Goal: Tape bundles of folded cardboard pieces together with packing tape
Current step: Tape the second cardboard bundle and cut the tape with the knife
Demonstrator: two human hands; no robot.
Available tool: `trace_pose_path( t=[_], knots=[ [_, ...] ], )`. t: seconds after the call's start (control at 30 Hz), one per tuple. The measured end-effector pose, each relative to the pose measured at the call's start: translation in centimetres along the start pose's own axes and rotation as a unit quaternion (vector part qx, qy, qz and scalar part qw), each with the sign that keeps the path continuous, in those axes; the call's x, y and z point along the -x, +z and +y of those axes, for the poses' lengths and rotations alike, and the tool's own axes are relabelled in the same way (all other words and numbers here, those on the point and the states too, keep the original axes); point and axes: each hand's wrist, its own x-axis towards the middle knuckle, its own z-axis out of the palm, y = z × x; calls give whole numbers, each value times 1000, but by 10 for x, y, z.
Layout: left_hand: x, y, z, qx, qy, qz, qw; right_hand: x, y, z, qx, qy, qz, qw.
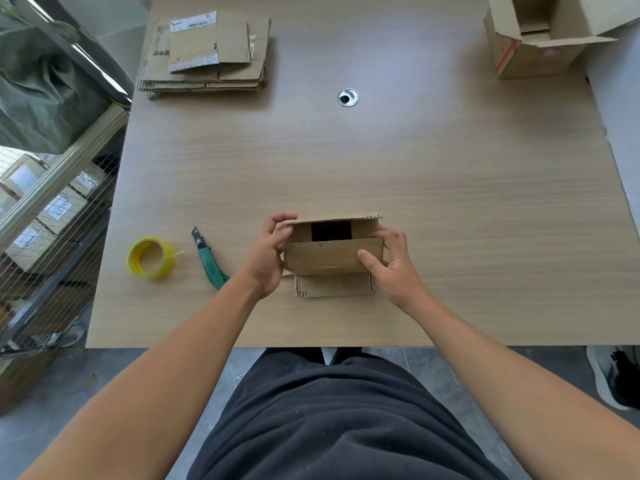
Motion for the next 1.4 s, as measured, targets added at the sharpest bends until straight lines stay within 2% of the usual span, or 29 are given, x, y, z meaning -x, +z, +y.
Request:
trace_pose_path(
  t=[0.07, 0.13, 0.23, 0.27, 0.33, 0.43, 0.53, 0.57, 0.63, 0.7, 0.77, 0.87, 0.9, 0.93, 0.97, 1.0, 1.03, 1.07, 1.13, 1.2, 1.3, 1.37, 1.4],
  knots=[
    [3, 5, -7, -51, 39, 10, 998, 3, -3, 9, -10, 30, 31, 999],
    [4, 7, -15, -125, 78, 8, 989, 0, -3, 12, -3, 21, 36, 999],
    [5, 8, -28, -257, 116, 37, 959, -8, -1, 12, 66, -1, 14, 998],
    [5, 10, -29, -267, 118, 53, 955, -12, -1, 11, 92, 3, 12, 996],
    [6, 15, -25, -205, 84, 68, 973, -19, -1, 11, 122, 11, 29, 992],
    [3, 11, -23, -103, 2, 44, 994, -26, 4, 7, 111, 22, 70, 991],
    [-1, 4, -25, -136, -4, 29, 990, -23, 16, 2, 159, 16, 84, 983],
    [-1, 3, -25, -149, 7, 35, 988, -20, 19, 0, 219, -5, 95, 971],
    [-3, -1, -26, -174, 33, 53, 983, -18, 25, -6, 400, -90, 115, 905],
    [-5, -5, -26, -196, 48, 56, 978, -22, 38, -15, 504, -136, 53, 851],
    [-5, -7, -23, -209, 37, 37, 977, -25, 57, -20, 544, -118, -31, 830],
    [-2, -22, -13, -232, 21, 6, 972, -27, 71, -18, 574, -87, -43, 813],
    [0, -36, -7, -272, 57, 47, 959, -28, 74, -18, 576, -86, -42, 812],
    [3, -57, -3, -325, 107, 119, 932, -30, 77, -19, 578, -88, -45, 810],
    [5, -83, 1, -374, 155, 204, 891, -32, 82, -21, 581, -91, -50, 807],
    [8, -114, 3, -422, 167, 284, 844, -34, 88, -22, 585, -95, -53, 804],
    [12, -146, 5, -466, 132, 339, 806, -35, 96, -24, 588, -98, -53, 801],
    [16, -176, 4, -513, 58, 353, 780, -36, 105, -26, 590, -99, -51, 799],
    [28, -224, -2, -610, -70, 291, 733, -38, 121, -29, 593, -96, -45, 798],
    [34, -254, -7, -669, -86, 227, 703, -40, 132, -31, 596, -96, -31, 797],
    [33, -256, 6, -699, 1, 213, 682, -43, 140, -33, 601, -89, -27, 794],
    [28, -230, 19, -671, 111, 208, 703, -43, 140, -35, 599, -83, -37, 796],
    [25, -208, 26, -644, 194, 192, 715, -42, 140, -36, 585, -82, -37, 806]
  ],
)
